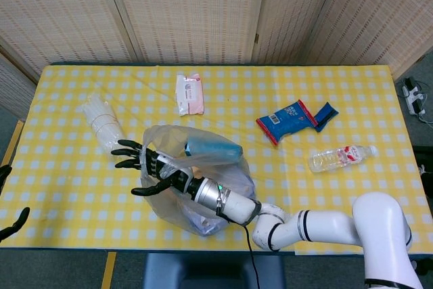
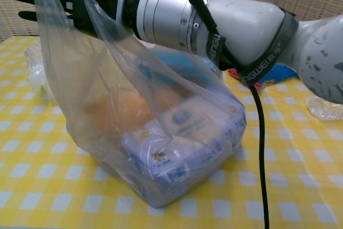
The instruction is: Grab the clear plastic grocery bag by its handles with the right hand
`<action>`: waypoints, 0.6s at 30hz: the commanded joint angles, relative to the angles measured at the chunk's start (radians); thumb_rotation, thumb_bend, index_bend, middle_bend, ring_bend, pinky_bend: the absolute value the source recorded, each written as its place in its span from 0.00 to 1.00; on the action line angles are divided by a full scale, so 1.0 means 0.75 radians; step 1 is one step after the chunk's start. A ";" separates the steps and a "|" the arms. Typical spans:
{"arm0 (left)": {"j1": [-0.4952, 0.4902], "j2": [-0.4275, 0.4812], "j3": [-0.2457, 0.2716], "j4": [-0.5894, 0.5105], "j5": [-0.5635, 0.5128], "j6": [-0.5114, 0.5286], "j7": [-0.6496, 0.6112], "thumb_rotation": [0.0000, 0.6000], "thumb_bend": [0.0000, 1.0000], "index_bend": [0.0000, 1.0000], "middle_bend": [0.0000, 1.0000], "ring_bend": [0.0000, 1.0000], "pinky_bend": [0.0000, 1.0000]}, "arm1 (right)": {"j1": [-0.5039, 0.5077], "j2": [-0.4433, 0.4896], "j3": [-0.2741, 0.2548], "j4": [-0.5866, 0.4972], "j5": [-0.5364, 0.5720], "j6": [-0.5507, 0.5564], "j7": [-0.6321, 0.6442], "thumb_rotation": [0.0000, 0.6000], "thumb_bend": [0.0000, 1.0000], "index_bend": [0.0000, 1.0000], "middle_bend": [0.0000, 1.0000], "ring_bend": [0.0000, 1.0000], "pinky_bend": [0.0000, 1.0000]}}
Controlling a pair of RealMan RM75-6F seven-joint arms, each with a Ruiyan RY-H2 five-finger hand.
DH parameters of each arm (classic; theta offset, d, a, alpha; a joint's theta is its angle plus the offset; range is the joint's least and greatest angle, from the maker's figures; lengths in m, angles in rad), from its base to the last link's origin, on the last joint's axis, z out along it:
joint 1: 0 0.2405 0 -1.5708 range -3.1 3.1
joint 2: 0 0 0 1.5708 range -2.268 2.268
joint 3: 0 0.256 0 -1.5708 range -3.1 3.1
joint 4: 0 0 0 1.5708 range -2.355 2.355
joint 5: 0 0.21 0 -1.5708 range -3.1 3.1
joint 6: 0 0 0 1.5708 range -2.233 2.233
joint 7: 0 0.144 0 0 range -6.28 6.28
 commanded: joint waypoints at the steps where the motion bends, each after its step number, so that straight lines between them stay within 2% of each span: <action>1: 0.001 0.002 0.000 -0.001 0.001 0.003 -0.002 1.00 0.36 0.05 0.14 0.17 0.14 | -0.015 -0.030 0.053 -0.003 0.109 0.001 -0.047 1.00 0.24 0.22 0.31 0.34 0.44; 2: 0.002 0.002 0.000 -0.001 0.001 0.004 -0.003 1.00 0.36 0.05 0.14 0.17 0.14 | -0.019 -0.035 0.062 -0.007 0.133 0.003 -0.070 1.00 0.24 0.28 0.36 0.40 0.52; 5: 0.004 0.002 0.000 0.000 0.004 0.008 -0.004 1.00 0.36 0.05 0.14 0.17 0.14 | -0.037 -0.054 0.092 -0.031 0.219 0.018 -0.163 1.00 0.25 0.46 0.51 0.55 0.64; 9: 0.004 0.004 0.002 -0.002 0.004 0.004 -0.004 1.00 0.36 0.06 0.14 0.17 0.14 | -0.058 -0.065 0.125 -0.070 0.283 0.013 -0.215 1.00 0.27 0.60 0.63 0.64 0.74; 12: 0.006 0.007 0.002 -0.006 0.005 0.007 -0.003 1.00 0.36 0.07 0.15 0.17 0.14 | -0.075 -0.064 0.142 -0.091 0.299 0.001 -0.235 1.00 0.36 0.71 0.73 0.71 0.84; 14: 0.008 0.007 0.002 -0.007 0.007 0.011 -0.002 1.00 0.36 0.08 0.15 0.17 0.14 | -0.088 -0.058 0.154 -0.110 0.298 -0.011 -0.232 1.00 0.39 0.75 0.77 0.74 0.87; 18: 0.009 0.008 0.003 -0.008 0.010 0.013 -0.001 1.00 0.36 0.08 0.15 0.17 0.14 | -0.114 -0.036 0.173 -0.149 0.273 -0.034 -0.212 1.00 0.42 0.76 0.79 0.77 0.90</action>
